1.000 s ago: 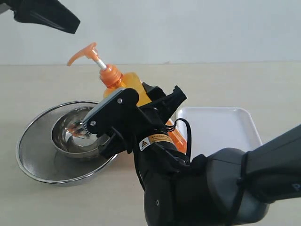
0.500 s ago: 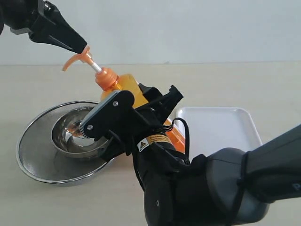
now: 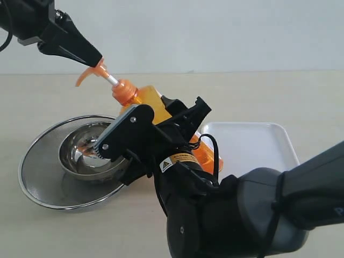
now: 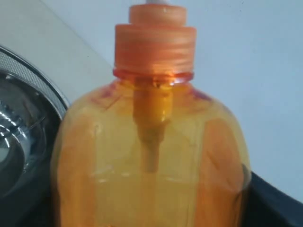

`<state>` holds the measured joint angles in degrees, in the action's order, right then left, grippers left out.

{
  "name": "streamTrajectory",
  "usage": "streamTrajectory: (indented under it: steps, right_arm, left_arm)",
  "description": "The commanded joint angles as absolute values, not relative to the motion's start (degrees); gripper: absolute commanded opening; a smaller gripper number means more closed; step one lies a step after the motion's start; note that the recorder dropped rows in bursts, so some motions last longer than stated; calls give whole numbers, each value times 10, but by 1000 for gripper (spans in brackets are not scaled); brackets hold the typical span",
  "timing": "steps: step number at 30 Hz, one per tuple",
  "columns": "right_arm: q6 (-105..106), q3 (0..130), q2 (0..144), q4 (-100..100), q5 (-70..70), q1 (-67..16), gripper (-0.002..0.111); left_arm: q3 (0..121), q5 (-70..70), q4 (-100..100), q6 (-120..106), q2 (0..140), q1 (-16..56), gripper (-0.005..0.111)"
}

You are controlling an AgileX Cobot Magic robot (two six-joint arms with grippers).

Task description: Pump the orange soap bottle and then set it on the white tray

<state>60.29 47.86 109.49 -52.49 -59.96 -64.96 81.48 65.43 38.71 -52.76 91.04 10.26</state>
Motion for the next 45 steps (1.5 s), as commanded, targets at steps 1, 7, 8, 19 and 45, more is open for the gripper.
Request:
streamTrajectory:
  steps: [1, 7, 8, 19, 45]
  right_arm:
    - [587, 485, 1087, -462, -621, -651, 0]
    - [573, 485, 1087, -445, -618, -651, 0]
    - [570, 485, 1087, -444, -618, -651, 0]
    - [554, 485, 1087, -426, -615, -651, 0]
    - [560, 485, 1087, -445, -612, -651, 0]
  left_arm:
    - [797, 667, 384, -527, 924, 106, 5]
    - [792, 663, 385, -527, 924, 106, 5]
    - [792, 663, 387, -527, 924, 106, 5]
    - [772, 645, 391, -527, 924, 106, 5]
    - [823, 667, 324, -493, 832, 47, 5]
